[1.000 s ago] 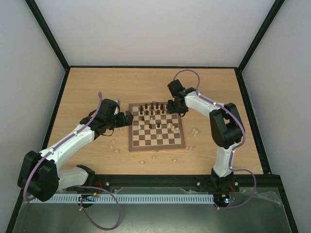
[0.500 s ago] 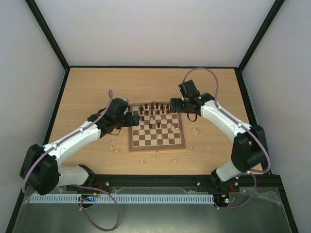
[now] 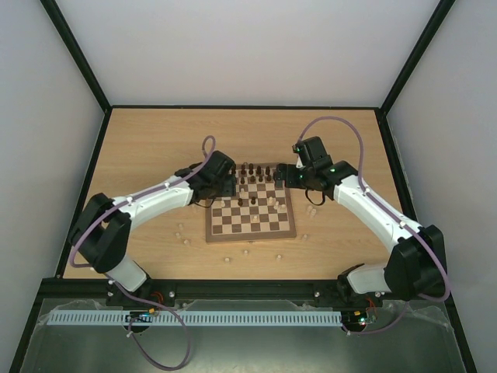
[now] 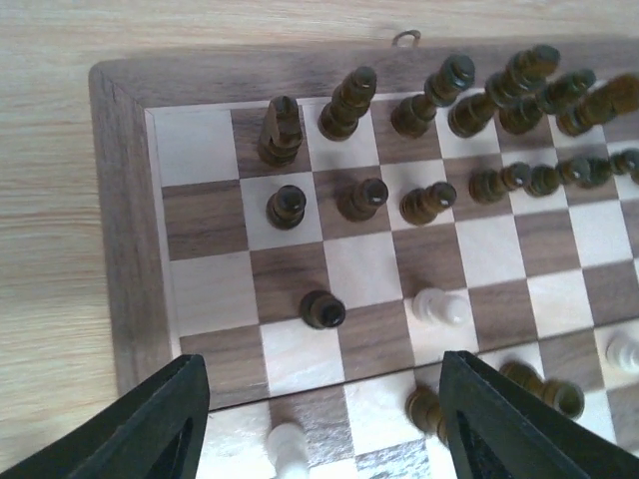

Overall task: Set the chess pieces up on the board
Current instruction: Pick up the chess piece from the chessboard, then place the chess piece on the chessboard.

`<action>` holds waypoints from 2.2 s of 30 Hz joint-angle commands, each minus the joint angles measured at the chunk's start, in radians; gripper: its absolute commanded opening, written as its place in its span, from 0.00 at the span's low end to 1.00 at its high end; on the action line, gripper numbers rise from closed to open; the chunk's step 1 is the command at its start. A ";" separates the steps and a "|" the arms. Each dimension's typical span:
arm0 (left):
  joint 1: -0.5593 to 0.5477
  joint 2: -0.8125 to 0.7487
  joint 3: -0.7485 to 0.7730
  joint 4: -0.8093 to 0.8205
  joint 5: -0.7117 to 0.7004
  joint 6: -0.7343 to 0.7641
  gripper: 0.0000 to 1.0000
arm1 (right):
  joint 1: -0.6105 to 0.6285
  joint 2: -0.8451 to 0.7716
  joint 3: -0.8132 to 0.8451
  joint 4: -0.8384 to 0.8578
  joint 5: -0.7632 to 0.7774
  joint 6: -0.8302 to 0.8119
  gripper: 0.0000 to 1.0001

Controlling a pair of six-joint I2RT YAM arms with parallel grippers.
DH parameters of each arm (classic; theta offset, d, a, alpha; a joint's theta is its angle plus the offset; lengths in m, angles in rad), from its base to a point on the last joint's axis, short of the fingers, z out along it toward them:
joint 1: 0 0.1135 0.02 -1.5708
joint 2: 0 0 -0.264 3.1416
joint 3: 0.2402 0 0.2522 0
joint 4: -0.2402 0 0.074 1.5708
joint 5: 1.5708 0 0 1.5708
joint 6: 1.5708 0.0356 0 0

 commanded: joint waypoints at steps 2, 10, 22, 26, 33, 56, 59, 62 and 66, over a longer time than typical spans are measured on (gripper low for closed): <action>-0.016 0.078 0.067 -0.013 -0.041 0.006 0.56 | 0.007 -0.008 -0.022 0.016 -0.065 0.000 0.98; -0.017 0.175 0.140 -0.063 -0.074 0.034 0.34 | 0.009 -0.001 -0.029 0.032 -0.098 -0.001 0.99; -0.016 0.241 0.166 -0.088 -0.051 0.049 0.28 | 0.010 0.013 -0.033 0.037 -0.110 -0.003 0.99; -0.014 0.250 0.163 -0.085 -0.045 0.051 0.29 | 0.010 0.013 -0.034 0.039 -0.114 -0.004 0.99; -0.007 0.263 0.166 -0.077 -0.046 0.057 0.19 | 0.010 0.010 -0.037 0.042 -0.116 -0.004 0.99; 0.071 0.131 0.121 -0.153 -0.076 0.061 0.11 | 0.013 0.007 -0.039 0.046 -0.129 -0.006 1.00; 0.102 0.150 0.132 -0.137 -0.065 0.072 0.11 | 0.013 0.005 -0.038 0.044 -0.126 -0.006 1.00; 0.115 0.166 0.144 -0.128 -0.061 0.081 0.11 | 0.013 0.007 -0.037 0.045 -0.128 -0.006 1.00; 0.119 0.193 0.160 -0.117 -0.050 0.087 0.11 | 0.013 0.011 -0.036 0.046 -0.130 -0.006 1.00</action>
